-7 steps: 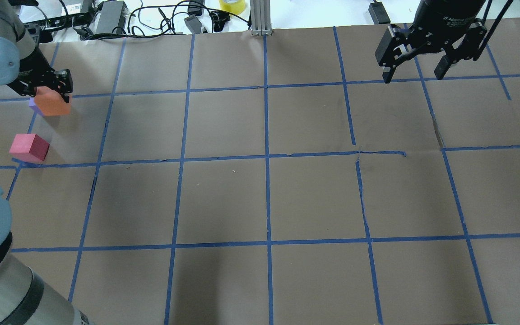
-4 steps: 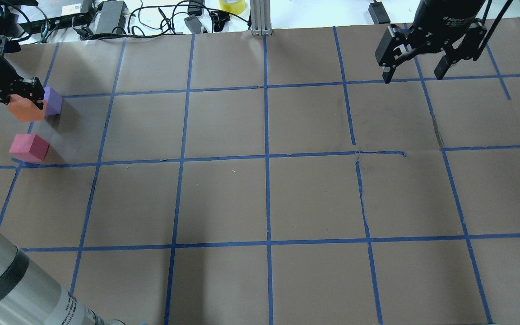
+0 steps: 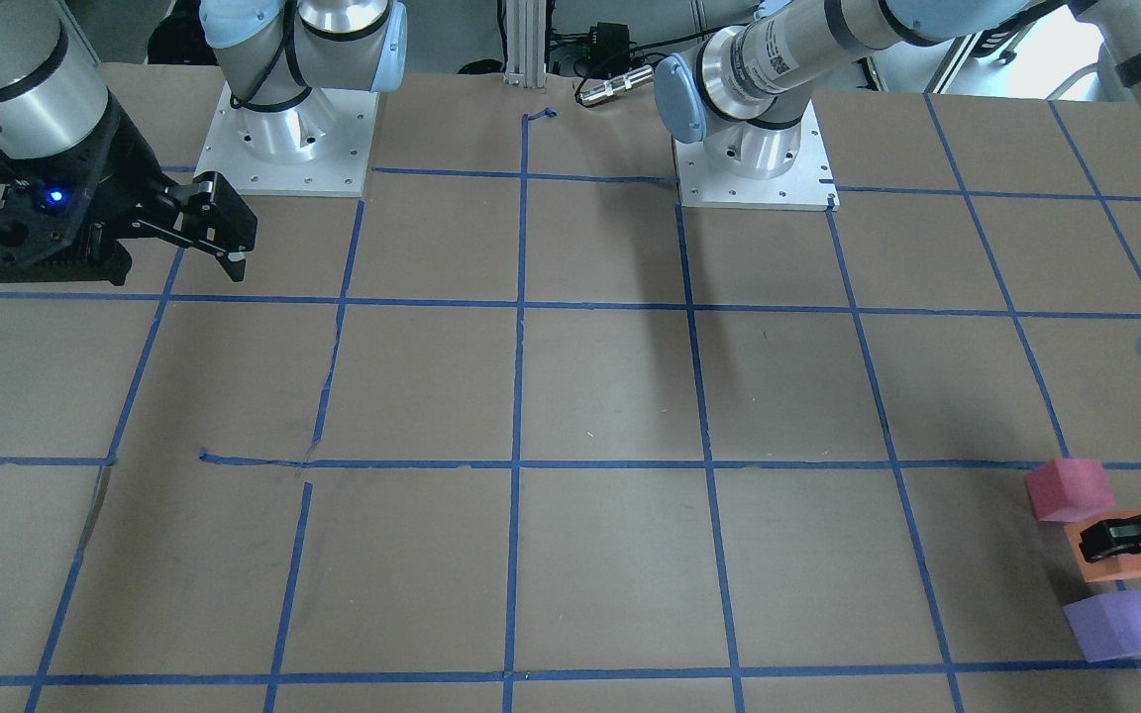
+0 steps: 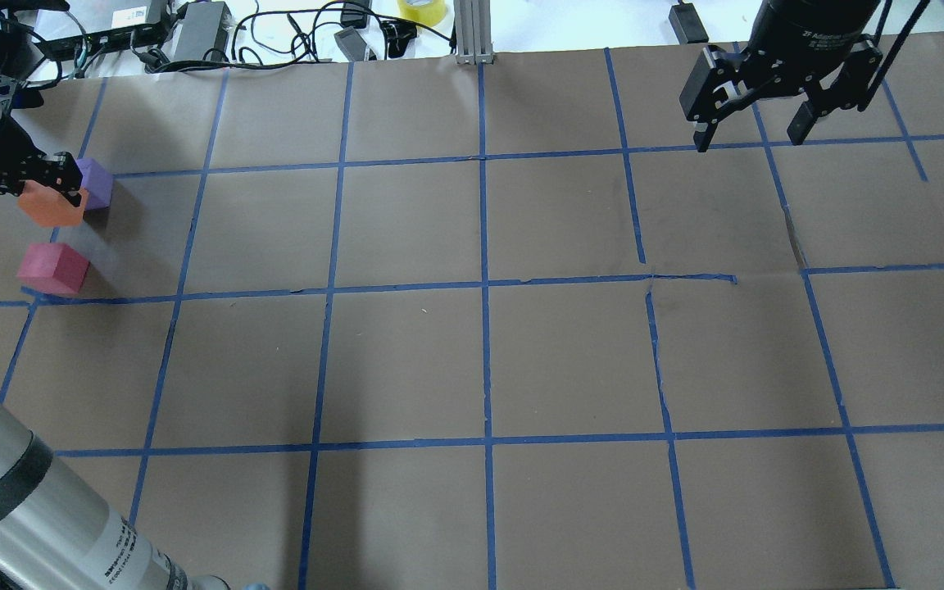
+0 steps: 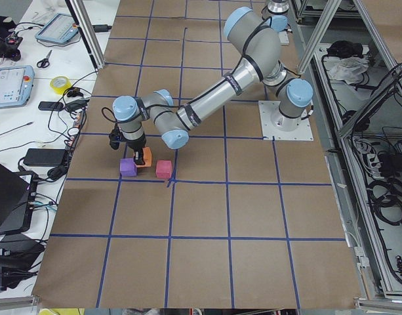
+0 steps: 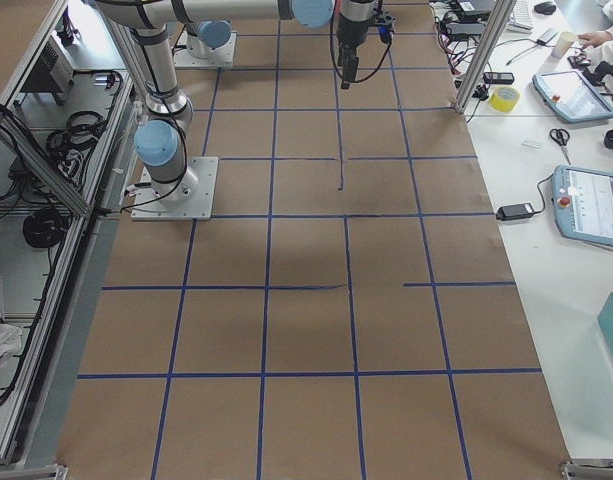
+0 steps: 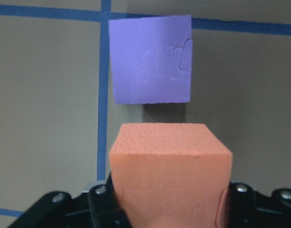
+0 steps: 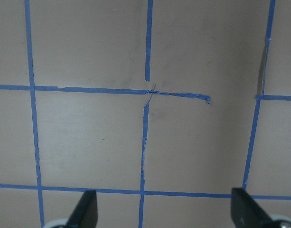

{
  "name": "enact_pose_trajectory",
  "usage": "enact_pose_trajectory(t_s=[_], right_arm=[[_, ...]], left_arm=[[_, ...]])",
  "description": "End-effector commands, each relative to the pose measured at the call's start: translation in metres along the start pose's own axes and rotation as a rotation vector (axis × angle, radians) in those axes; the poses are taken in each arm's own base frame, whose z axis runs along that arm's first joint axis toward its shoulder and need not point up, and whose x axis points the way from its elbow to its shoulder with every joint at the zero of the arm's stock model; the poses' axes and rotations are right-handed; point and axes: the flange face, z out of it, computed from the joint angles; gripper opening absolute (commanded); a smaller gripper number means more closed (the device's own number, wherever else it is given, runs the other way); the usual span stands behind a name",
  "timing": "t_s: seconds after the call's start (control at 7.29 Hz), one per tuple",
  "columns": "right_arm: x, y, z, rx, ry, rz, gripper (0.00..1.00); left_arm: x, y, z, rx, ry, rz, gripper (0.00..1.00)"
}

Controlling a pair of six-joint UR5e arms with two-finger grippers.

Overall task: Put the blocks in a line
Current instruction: 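Place the orange cube between the purple and pink cubes with the left gripper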

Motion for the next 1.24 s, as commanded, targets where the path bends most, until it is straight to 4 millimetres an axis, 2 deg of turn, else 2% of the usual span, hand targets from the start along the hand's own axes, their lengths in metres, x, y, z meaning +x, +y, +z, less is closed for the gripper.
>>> enact_pose_trajectory(t_s=[0.0, 0.82, 0.96, 1.1], right_arm=[[0.000, 0.000, 0.000, 0.000, 0.002, -0.001, 1.00], [0.000, 0.000, 0.000, 0.000, 0.000, 0.000, 1.00], [0.001, 0.000, 0.000, 0.000, 0.000, 0.000, 1.00], [-0.001, 0.000, 0.000, 0.000, 0.002, -0.001, 1.00]], left_arm=[[-0.001, -0.004, 0.011, -0.001, 0.005, 0.023, 0.00], [-0.001, -0.007, 0.050, -0.005, 0.011, 0.032, 0.00], [-0.004, -0.006, 0.054, -0.009, 0.014, 0.069, 0.00], [-0.016, -0.003, 0.056, -0.009, 0.017, 0.062, 0.00]])
